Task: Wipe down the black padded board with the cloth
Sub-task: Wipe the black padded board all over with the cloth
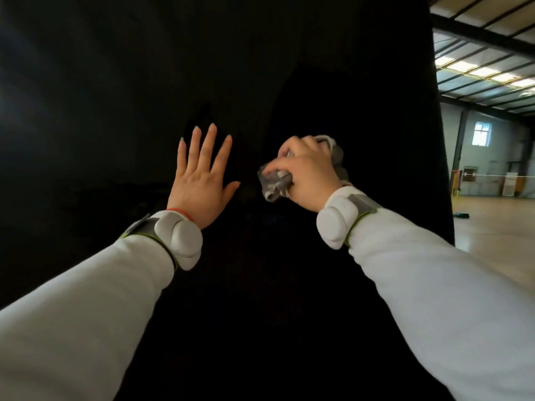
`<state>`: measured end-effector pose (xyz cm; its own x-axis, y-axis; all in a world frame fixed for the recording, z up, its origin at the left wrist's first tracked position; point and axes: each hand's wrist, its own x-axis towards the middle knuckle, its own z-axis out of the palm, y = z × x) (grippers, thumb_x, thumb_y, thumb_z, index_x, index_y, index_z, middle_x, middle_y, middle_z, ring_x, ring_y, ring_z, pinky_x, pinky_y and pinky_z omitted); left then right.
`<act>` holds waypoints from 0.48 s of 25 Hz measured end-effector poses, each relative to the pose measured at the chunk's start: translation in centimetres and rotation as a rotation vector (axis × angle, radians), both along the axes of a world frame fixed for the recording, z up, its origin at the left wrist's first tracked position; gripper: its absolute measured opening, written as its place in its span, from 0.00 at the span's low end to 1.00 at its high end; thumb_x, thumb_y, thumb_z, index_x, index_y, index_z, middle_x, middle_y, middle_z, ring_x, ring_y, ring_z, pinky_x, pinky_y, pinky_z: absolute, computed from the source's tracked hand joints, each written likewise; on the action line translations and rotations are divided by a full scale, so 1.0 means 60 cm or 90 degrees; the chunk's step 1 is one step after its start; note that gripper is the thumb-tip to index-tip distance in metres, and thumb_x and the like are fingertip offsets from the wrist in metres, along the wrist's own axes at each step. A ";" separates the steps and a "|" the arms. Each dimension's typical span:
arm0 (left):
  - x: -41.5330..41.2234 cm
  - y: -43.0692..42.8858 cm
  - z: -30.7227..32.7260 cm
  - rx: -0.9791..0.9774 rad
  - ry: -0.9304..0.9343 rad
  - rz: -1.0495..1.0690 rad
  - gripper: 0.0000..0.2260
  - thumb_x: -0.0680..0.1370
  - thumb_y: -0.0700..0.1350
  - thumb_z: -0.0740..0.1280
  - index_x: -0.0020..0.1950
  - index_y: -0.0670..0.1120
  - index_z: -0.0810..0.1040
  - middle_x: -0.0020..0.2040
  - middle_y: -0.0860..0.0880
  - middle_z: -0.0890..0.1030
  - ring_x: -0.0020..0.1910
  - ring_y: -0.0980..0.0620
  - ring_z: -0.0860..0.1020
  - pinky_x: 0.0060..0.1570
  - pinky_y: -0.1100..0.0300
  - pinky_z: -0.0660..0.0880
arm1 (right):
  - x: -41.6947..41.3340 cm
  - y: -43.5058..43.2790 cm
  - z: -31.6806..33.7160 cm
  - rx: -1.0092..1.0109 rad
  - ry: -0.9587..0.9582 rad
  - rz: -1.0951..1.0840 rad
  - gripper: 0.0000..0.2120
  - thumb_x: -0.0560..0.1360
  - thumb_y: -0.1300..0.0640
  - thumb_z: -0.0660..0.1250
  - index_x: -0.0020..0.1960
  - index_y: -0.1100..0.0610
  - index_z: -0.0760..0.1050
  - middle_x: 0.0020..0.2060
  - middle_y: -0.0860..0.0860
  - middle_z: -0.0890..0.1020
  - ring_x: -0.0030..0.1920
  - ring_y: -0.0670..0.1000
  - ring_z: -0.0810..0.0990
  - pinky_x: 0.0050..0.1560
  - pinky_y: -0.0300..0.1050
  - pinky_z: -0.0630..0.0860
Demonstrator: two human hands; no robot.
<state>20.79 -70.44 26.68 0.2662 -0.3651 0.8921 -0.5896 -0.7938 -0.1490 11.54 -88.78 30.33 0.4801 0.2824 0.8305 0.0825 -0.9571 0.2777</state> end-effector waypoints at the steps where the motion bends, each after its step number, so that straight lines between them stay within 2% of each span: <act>1: 0.000 0.003 -0.003 0.010 0.001 0.009 0.34 0.78 0.55 0.58 0.77 0.46 0.45 0.77 0.42 0.42 0.75 0.42 0.39 0.70 0.48 0.34 | -0.004 -0.001 -0.016 -0.023 0.041 0.003 0.13 0.66 0.59 0.71 0.47 0.45 0.82 0.47 0.50 0.74 0.51 0.57 0.70 0.50 0.50 0.58; 4: -0.001 0.004 -0.007 0.028 0.023 0.040 0.34 0.79 0.57 0.55 0.76 0.47 0.40 0.76 0.42 0.38 0.74 0.42 0.35 0.69 0.48 0.31 | -0.030 0.000 -0.026 -0.075 0.220 -0.054 0.13 0.71 0.59 0.67 0.51 0.44 0.80 0.51 0.46 0.71 0.54 0.52 0.67 0.56 0.50 0.60; 5: 0.001 0.004 -0.006 0.031 0.026 0.048 0.34 0.79 0.57 0.54 0.76 0.47 0.38 0.76 0.42 0.37 0.74 0.42 0.35 0.69 0.48 0.31 | -0.035 0.000 -0.012 -0.064 0.219 -0.074 0.14 0.72 0.58 0.66 0.53 0.43 0.79 0.53 0.47 0.71 0.56 0.52 0.66 0.57 0.49 0.61; 6: 0.003 0.003 -0.006 0.033 0.026 0.051 0.34 0.79 0.57 0.54 0.75 0.47 0.36 0.76 0.42 0.36 0.74 0.42 0.34 0.68 0.48 0.30 | -0.036 0.001 0.009 -0.034 0.171 -0.094 0.15 0.73 0.58 0.65 0.55 0.44 0.78 0.55 0.48 0.71 0.57 0.53 0.67 0.57 0.49 0.61; 9: 0.008 0.001 -0.009 0.034 0.015 0.053 0.34 0.79 0.58 0.52 0.72 0.47 0.33 0.76 0.42 0.37 0.74 0.42 0.34 0.68 0.47 0.30 | -0.028 0.005 0.073 0.139 -0.075 -0.106 0.20 0.71 0.60 0.65 0.60 0.44 0.75 0.59 0.51 0.69 0.60 0.55 0.66 0.58 0.51 0.61; 10: 0.010 0.001 -0.011 0.034 0.014 0.053 0.34 0.79 0.58 0.52 0.72 0.48 0.33 0.76 0.42 0.37 0.74 0.42 0.34 0.68 0.47 0.30 | -0.018 0.004 0.075 0.171 -0.100 -0.101 0.21 0.71 0.60 0.65 0.61 0.43 0.73 0.60 0.51 0.69 0.60 0.55 0.65 0.59 0.51 0.61; 12: 0.012 0.000 -0.014 0.035 0.010 0.047 0.34 0.79 0.58 0.52 0.73 0.47 0.34 0.76 0.42 0.37 0.74 0.42 0.35 0.69 0.47 0.30 | 0.001 0.005 0.048 0.148 -0.081 -0.109 0.23 0.69 0.60 0.67 0.61 0.43 0.72 0.60 0.51 0.68 0.60 0.55 0.65 0.58 0.51 0.60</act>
